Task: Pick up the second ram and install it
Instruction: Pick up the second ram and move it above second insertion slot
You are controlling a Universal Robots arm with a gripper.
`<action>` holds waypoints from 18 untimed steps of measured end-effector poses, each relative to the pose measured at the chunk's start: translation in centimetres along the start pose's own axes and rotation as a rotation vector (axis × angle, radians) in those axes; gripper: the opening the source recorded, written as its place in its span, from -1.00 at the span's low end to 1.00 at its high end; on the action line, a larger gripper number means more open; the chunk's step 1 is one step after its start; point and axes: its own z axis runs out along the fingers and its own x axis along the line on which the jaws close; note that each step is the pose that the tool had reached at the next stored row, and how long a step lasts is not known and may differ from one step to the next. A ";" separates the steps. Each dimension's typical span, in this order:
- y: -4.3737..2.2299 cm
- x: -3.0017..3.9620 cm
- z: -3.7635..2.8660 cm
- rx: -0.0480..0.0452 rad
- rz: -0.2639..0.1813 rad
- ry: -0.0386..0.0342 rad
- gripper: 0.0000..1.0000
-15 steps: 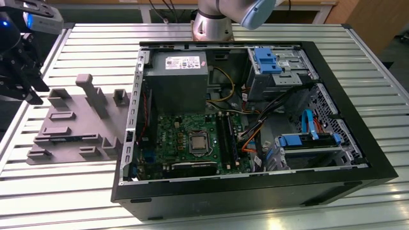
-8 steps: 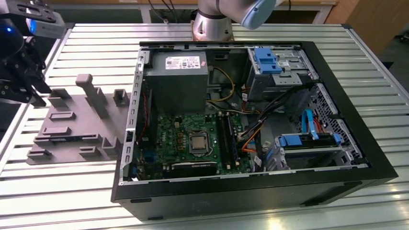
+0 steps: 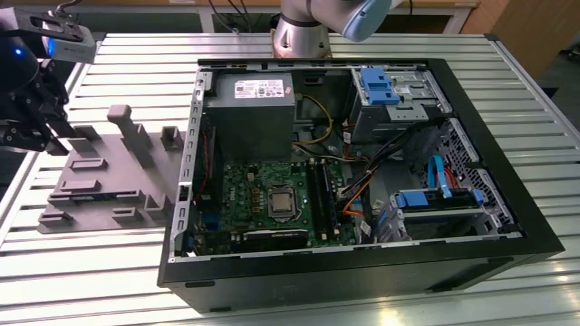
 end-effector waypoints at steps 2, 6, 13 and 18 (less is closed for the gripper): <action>0.00 0.01 0.09 0.0002 0.000 -0.0002 -0.23; -0.01 0.01 0.10 0.0002 0.000 -0.0002 -0.23; -0.02 0.04 0.49 0.0020 0.000 -0.0002 -0.23; -0.03 0.14 1.29 0.0026 0.000 -0.0002 -0.23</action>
